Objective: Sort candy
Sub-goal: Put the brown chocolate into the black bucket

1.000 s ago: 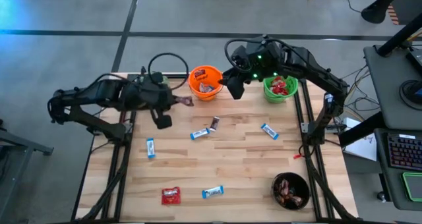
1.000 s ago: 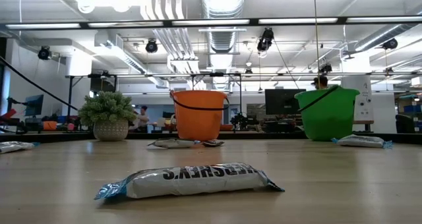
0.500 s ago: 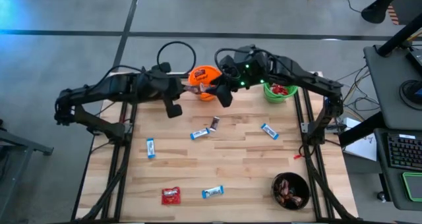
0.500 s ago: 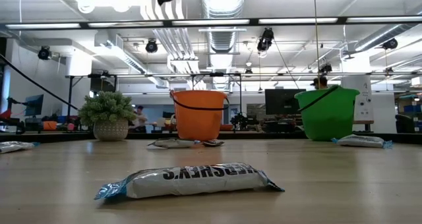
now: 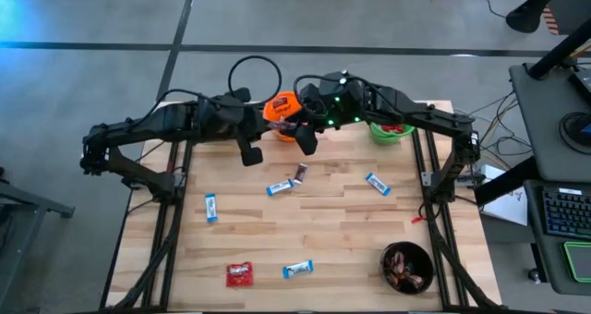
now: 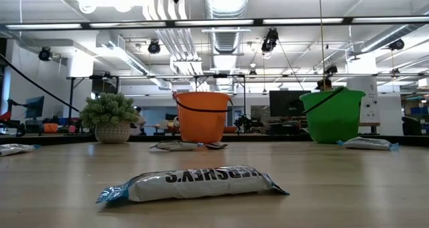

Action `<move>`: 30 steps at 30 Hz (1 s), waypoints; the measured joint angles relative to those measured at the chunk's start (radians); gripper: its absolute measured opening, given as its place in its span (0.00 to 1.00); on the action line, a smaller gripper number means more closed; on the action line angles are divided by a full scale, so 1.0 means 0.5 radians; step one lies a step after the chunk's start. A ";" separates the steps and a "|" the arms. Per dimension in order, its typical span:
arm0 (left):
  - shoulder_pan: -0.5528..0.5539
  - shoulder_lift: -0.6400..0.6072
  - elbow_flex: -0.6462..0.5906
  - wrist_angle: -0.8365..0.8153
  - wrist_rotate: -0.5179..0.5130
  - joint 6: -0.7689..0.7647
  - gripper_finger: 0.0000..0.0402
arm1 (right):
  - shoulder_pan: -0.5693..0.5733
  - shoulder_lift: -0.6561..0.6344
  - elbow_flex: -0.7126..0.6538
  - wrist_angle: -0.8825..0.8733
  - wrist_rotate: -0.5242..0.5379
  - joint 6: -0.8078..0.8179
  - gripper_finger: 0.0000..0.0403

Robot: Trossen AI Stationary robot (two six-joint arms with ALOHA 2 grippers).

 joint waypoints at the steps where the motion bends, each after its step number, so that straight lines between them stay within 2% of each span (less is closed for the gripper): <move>1: -0.001 0.003 0.000 0.017 0.001 0.003 0.01 | 0.000 0.006 -0.002 -0.001 0.000 0.000 0.51; 12: -0.001 0.015 0.000 0.091 0.018 0.023 0.01 | -0.001 0.066 -0.003 0.040 0.005 -0.001 0.49; 16: -0.001 0.015 0.000 0.092 0.018 0.022 0.01 | -0.002 0.067 -0.003 0.040 0.007 -0.012 0.38; 21: -0.002 0.015 0.000 0.087 0.018 0.023 0.01 | -0.002 0.067 -0.003 0.038 0.007 -0.048 0.14; 30: -0.002 0.015 0.000 0.091 0.018 0.006 0.02 | -0.002 0.067 -0.003 0.042 0.003 -0.091 0.12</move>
